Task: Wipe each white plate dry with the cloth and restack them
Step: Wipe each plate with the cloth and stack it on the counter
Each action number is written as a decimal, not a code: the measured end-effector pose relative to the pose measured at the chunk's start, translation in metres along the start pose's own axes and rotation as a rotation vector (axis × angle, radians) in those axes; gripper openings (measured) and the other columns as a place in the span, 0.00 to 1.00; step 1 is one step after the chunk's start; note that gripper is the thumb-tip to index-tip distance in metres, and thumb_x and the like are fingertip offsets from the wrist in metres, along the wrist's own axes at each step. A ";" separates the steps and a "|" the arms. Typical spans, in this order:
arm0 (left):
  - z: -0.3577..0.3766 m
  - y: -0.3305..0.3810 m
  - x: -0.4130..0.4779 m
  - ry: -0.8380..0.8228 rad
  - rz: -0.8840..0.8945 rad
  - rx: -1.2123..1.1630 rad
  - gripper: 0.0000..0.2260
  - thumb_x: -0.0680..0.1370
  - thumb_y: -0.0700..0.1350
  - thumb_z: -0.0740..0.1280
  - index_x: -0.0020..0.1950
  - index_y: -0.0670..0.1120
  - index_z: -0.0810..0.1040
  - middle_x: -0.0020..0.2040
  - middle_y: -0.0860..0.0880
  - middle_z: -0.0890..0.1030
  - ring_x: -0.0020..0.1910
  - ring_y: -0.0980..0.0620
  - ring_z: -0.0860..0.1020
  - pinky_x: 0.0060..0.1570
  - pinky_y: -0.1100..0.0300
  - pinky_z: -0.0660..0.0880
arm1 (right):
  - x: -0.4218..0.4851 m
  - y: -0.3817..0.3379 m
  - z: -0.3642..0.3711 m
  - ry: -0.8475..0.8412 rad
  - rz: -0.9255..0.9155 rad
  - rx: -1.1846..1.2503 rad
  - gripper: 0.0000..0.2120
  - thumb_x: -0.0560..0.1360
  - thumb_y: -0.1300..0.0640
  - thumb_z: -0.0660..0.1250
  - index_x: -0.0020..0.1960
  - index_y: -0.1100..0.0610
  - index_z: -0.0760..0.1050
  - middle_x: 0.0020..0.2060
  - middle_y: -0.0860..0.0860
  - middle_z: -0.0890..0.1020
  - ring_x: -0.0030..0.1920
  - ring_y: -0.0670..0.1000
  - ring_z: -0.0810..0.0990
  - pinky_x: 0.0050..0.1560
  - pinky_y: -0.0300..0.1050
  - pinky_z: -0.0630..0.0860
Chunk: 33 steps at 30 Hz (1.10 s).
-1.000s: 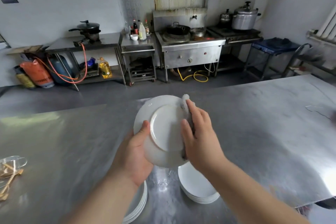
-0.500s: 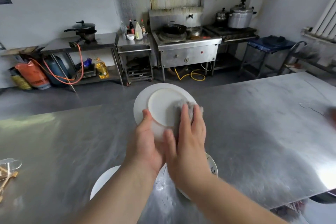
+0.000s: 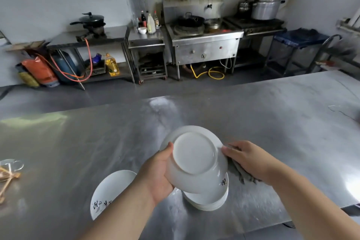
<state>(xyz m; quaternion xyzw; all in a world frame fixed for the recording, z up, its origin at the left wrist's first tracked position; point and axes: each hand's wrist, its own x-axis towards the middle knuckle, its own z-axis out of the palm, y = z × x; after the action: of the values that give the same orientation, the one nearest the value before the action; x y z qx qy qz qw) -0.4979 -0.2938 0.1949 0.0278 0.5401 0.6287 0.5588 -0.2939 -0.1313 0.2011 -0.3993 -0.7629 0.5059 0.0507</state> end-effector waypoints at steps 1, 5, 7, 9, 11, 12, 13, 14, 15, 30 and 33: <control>-0.005 -0.009 0.007 0.015 -0.038 0.057 0.19 0.85 0.56 0.62 0.69 0.46 0.81 0.62 0.43 0.86 0.62 0.43 0.84 0.60 0.46 0.79 | -0.002 0.012 -0.003 -0.056 0.072 -0.004 0.21 0.81 0.42 0.63 0.40 0.58 0.77 0.29 0.62 0.81 0.22 0.55 0.72 0.22 0.40 0.65; -0.013 -0.042 0.038 0.209 -0.146 0.522 0.23 0.78 0.68 0.68 0.61 0.51 0.83 0.50 0.51 0.86 0.45 0.48 0.81 0.38 0.59 0.72 | -0.003 0.049 0.000 -0.254 0.326 0.156 0.21 0.83 0.45 0.63 0.44 0.61 0.80 0.35 0.64 0.82 0.23 0.54 0.71 0.23 0.39 0.62; -0.016 -0.053 0.051 0.235 -0.130 0.929 0.31 0.77 0.74 0.60 0.61 0.50 0.81 0.52 0.51 0.82 0.44 0.49 0.75 0.39 0.58 0.69 | 0.001 0.061 0.002 -0.255 0.402 0.325 0.23 0.85 0.44 0.61 0.45 0.63 0.80 0.37 0.67 0.83 0.23 0.56 0.74 0.23 0.39 0.66; -0.016 -0.060 0.064 0.236 -0.090 1.296 0.35 0.80 0.74 0.50 0.63 0.48 0.79 0.57 0.48 0.82 0.49 0.48 0.75 0.47 0.55 0.70 | 0.009 0.071 -0.001 -0.238 0.415 0.337 0.28 0.85 0.39 0.58 0.42 0.60 0.81 0.37 0.67 0.84 0.24 0.57 0.76 0.23 0.40 0.69; -0.015 -0.063 0.073 0.228 -0.066 1.443 0.33 0.80 0.75 0.46 0.57 0.51 0.77 0.51 0.49 0.80 0.48 0.48 0.76 0.45 0.55 0.69 | 0.018 0.077 -0.008 -0.231 0.335 0.091 0.28 0.83 0.36 0.57 0.41 0.56 0.80 0.37 0.63 0.86 0.26 0.57 0.77 0.25 0.40 0.68; -0.014 -0.063 0.077 0.224 -0.059 1.467 0.32 0.79 0.76 0.46 0.54 0.52 0.76 0.46 0.51 0.78 0.46 0.48 0.76 0.42 0.55 0.69 | 0.023 0.079 -0.011 -0.238 0.285 -0.019 0.26 0.82 0.36 0.57 0.43 0.56 0.79 0.36 0.60 0.87 0.26 0.57 0.77 0.25 0.40 0.68; -0.013 -0.063 0.080 0.226 -0.055 1.475 0.32 0.79 0.76 0.46 0.52 0.52 0.76 0.43 0.53 0.77 0.44 0.48 0.76 0.39 0.57 0.69 | 0.028 0.082 -0.015 -0.247 0.252 -0.081 0.25 0.82 0.37 0.58 0.45 0.57 0.78 0.35 0.58 0.87 0.27 0.57 0.78 0.26 0.41 0.68; -0.012 -0.063 0.083 0.239 -0.056 1.457 0.33 0.77 0.77 0.46 0.52 0.52 0.76 0.41 0.53 0.77 0.42 0.50 0.77 0.37 0.58 0.68 | 0.033 0.083 -0.019 -0.248 0.237 -0.094 0.25 0.81 0.37 0.58 0.46 0.58 0.77 0.35 0.57 0.87 0.28 0.58 0.78 0.26 0.42 0.68; -0.010 -0.062 0.085 0.254 -0.051 1.395 0.36 0.75 0.79 0.45 0.50 0.51 0.77 0.39 0.53 0.78 0.38 0.51 0.76 0.34 0.59 0.68 | 0.037 0.082 -0.022 -0.245 0.236 -0.089 0.25 0.81 0.36 0.58 0.46 0.58 0.78 0.36 0.57 0.87 0.29 0.59 0.79 0.26 0.42 0.68; -0.030 -0.112 0.129 0.453 0.163 1.081 0.10 0.78 0.47 0.67 0.58 0.54 0.71 0.52 0.50 0.81 0.51 0.41 0.81 0.55 0.44 0.80 | 0.068 0.128 0.037 0.023 0.241 0.046 0.17 0.75 0.57 0.64 0.61 0.43 0.69 0.28 0.50 0.83 0.22 0.48 0.79 0.21 0.36 0.67; -0.032 -0.119 0.130 0.494 0.157 1.163 0.05 0.78 0.49 0.67 0.52 0.53 0.72 0.49 0.52 0.81 0.48 0.42 0.81 0.51 0.44 0.81 | 0.070 0.136 0.050 -0.020 0.257 -0.005 0.14 0.75 0.55 0.60 0.59 0.44 0.68 0.26 0.51 0.83 0.25 0.50 0.82 0.28 0.39 0.71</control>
<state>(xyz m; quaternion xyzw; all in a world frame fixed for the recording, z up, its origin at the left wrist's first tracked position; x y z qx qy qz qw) -0.4866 -0.2438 0.0229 0.2202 0.9026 0.2596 0.2637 -0.2890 -0.0988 0.0434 -0.4887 -0.7072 0.5104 -0.0230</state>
